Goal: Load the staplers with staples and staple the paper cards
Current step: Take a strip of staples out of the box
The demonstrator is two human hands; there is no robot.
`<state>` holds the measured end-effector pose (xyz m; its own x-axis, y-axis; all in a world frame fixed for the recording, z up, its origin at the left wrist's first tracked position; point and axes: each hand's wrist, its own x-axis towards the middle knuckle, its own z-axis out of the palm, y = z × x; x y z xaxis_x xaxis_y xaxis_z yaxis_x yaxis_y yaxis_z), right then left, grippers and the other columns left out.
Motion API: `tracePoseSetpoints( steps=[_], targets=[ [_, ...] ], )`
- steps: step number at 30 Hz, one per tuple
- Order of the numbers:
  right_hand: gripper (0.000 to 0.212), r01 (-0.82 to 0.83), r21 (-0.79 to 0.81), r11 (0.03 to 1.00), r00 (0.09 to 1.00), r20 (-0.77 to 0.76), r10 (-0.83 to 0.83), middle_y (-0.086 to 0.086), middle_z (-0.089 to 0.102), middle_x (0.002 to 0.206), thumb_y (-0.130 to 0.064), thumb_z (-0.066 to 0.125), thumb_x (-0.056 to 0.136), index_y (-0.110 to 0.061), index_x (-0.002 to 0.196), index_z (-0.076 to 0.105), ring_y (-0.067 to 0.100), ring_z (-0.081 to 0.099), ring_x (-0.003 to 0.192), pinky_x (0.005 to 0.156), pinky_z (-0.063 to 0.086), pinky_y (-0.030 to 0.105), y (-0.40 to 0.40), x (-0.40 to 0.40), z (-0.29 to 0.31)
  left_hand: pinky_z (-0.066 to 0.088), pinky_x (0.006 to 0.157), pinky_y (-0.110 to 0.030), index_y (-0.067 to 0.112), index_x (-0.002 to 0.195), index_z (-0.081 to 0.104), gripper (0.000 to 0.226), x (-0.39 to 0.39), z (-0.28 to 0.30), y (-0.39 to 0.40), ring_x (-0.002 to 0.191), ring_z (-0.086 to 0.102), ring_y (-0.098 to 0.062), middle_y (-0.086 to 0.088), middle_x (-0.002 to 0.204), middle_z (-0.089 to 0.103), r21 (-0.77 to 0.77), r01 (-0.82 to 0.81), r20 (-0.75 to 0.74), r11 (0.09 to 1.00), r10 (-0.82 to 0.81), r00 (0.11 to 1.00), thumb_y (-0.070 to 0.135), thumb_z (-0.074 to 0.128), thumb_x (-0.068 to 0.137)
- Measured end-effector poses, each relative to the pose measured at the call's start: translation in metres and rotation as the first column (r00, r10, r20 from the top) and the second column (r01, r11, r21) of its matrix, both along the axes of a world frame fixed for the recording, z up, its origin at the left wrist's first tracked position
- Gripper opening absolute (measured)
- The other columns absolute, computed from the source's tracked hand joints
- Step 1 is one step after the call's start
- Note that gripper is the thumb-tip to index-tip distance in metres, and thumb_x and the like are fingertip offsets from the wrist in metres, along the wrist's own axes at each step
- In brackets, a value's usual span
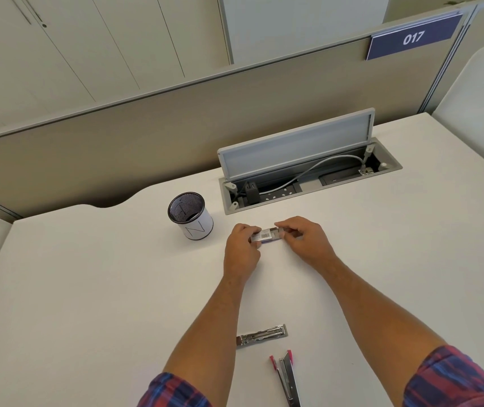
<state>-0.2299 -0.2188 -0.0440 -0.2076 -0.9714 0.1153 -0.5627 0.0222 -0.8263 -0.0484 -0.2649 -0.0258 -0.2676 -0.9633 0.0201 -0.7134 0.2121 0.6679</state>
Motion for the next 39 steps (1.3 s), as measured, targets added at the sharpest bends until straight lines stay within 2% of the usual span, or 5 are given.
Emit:
tracePoseSetpoints(
  steps=[6, 20, 25, 33, 39],
  targets=[
    [0.03, -0.028, 0.052, 0.998, 0.994, -0.105, 0.033, 0.003, 0.061, 0.106, 0.001, 0.064, 0.093, -0.011, 0.117, 0.079, 0.018, 0.059, 0.094, 0.072, 0.045, 0.005, 0.0, 0.003, 0.0, 0.037, 0.075, 0.003, 0.009, 0.119, 0.072, 0.036, 0.001, -0.004, -0.001, 0.095, 0.057, -0.012, 0.0, 0.114, 0.061, 0.011, -0.024, -0.017, 1.0, 0.024, 1.0, -0.004, 0.07, 0.086],
    [0.02, 0.079, 0.119, 0.99, 0.995, -0.062, -0.072, -0.003, 0.06, 0.093, -0.03, 0.078, 0.09, -0.016, 0.104, 0.083, 0.01, 0.057, 0.08, 0.062, 0.04, 0.012, -0.011, 0.01, 0.005, 0.043, 0.086, -0.013, 0.01, 0.117, 0.072, 0.036, 0.003, -0.005, -0.002, 0.096, 0.058, -0.011, 0.004, 0.111, 0.058, 0.024, -0.004, -0.04, 1.0, 0.005, 0.999, -0.006, 0.069, 0.085],
    [0.017, 0.091, 0.179, 0.98, 0.994, -0.069, -0.08, -0.006, 0.063, 0.09, -0.028, 0.08, 0.089, -0.016, 0.1, 0.084, 0.015, 0.062, 0.085, 0.063, 0.043, 0.016, -0.018, 0.011, 0.012, 0.037, 0.077, 0.0, 0.01, 0.117, 0.072, 0.036, 0.004, -0.007, -0.004, 0.094, 0.057, -0.011, 0.005, 0.111, 0.057, 0.03, -0.003, -0.036, 1.0, 0.004, 0.999, -0.005, 0.069, 0.085],
    [0.021, 0.021, 0.337, 0.941, 0.981, -0.188, 0.045, -0.007, 0.067, 0.087, -0.027, 0.076, 0.092, -0.017, 0.109, 0.082, 0.012, 0.059, 0.075, 0.057, 0.037, 0.015, -0.035, 0.01, 0.027, 0.037, 0.078, -0.002, 0.011, 0.119, 0.072, 0.036, 0.004, -0.007, -0.004, 0.094, 0.057, -0.011, 0.004, 0.113, 0.059, 0.042, -0.004, -0.027, 0.999, 0.005, 1.0, -0.003, 0.069, 0.086],
    [0.017, 0.047, 0.379, 0.924, 0.965, -0.256, 0.056, 0.006, 0.07, 0.109, -0.021, 0.071, 0.093, -0.01, 0.103, 0.08, 0.02, 0.066, 0.087, 0.058, 0.04, 0.013, -0.038, 0.016, 0.023, 0.037, 0.078, -0.001, 0.01, 0.119, 0.072, 0.037, 0.004, -0.01, -0.004, 0.097, 0.059, -0.012, 0.001, 0.115, 0.061, 0.033, -0.004, -0.029, 0.999, 0.005, 1.0, -0.004, 0.07, 0.085]
  ],
)
